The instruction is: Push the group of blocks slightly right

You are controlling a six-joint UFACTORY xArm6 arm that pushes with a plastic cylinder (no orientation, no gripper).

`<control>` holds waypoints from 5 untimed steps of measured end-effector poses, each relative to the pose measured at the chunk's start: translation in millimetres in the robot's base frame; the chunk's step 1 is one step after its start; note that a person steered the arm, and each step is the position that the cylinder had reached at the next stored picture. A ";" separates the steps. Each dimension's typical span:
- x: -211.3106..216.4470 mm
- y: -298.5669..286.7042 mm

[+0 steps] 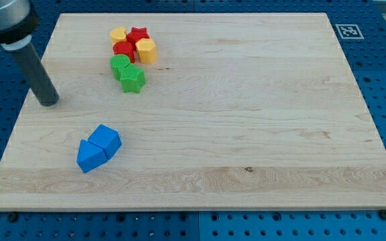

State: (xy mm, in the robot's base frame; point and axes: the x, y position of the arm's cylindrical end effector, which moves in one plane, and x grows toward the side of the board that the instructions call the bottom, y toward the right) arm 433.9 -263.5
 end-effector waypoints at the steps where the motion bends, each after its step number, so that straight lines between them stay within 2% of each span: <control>1: -12.8 -5.4; 4: -59.0 3.9; 5: -79.0 42.4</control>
State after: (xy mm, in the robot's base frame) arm 355.0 -221.1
